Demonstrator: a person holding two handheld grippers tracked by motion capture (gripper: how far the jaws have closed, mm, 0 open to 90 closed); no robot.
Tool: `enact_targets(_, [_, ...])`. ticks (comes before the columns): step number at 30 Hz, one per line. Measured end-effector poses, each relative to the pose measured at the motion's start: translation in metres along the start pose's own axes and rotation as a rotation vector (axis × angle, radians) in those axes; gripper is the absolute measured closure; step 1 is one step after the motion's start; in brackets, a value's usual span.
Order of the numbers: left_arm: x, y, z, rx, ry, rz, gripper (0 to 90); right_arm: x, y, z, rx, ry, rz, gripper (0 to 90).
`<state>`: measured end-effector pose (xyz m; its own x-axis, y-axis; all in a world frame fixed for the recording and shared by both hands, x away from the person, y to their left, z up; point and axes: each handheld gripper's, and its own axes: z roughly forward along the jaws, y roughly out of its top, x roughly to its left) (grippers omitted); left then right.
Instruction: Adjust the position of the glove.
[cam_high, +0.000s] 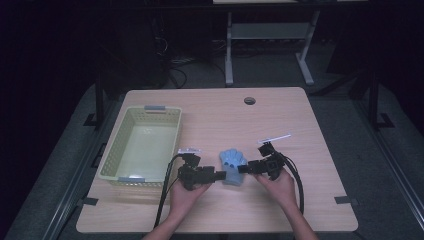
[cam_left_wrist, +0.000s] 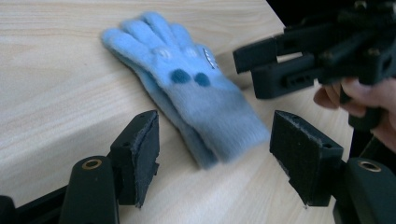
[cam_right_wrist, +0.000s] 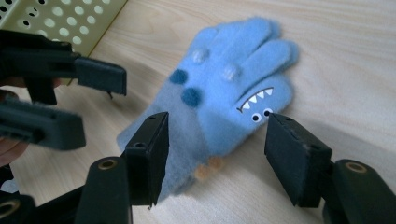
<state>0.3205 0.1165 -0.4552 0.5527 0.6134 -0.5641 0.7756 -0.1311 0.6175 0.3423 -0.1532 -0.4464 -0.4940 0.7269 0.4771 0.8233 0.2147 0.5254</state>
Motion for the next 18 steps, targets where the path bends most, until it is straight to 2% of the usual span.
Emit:
enact_targets(2, [0.001, 0.002, 0.003, -0.001, -0.007, -0.03, 32.8, -0.002, -0.002, 0.0, 0.0, 0.008, 0.017, 40.9])
enact_targets(4, [0.003, 0.004, 0.006, -0.005, -0.044, -0.09, 32.7, -0.004, -0.004, 0.001, 0.007, 0.01, 0.026, 40.8])
enact_targets(5, [0.002, 0.004, 0.008, -0.005, -0.043, -0.092, 32.9, -0.004, -0.005, 0.002, 0.011, 0.009, 0.029, 40.9])
enact_targets(7, [0.001, 0.006, 0.011, 0.014, -0.013, -0.082, 33.8, -0.004, -0.005, 0.002, 0.007, 0.021, 0.033, 41.7])
enact_targets(10, [0.006, 0.007, 0.015, 0.026, -0.005, -0.117, 35.1, -0.003, -0.006, 0.002, 0.009, 0.035, 0.043, 42.6])
enact_targets(13, [0.008, 0.007, 0.017, 0.035, -0.015, -0.152, 36.4, -0.005, -0.007, 0.004, 0.005, 0.059, 0.068, 43.1])
enact_targets(15, [0.011, 0.007, 0.019, 0.046, -0.028, -0.16, 37.0, -0.005, -0.008, 0.005, 0.003, 0.067, 0.099, 44.9])
enact_targets(18, [0.013, 0.007, 0.022, 0.062, -0.042, -0.176, 38.6, -0.005, -0.011, 0.008, -0.001, 0.057, 0.115, 45.6])
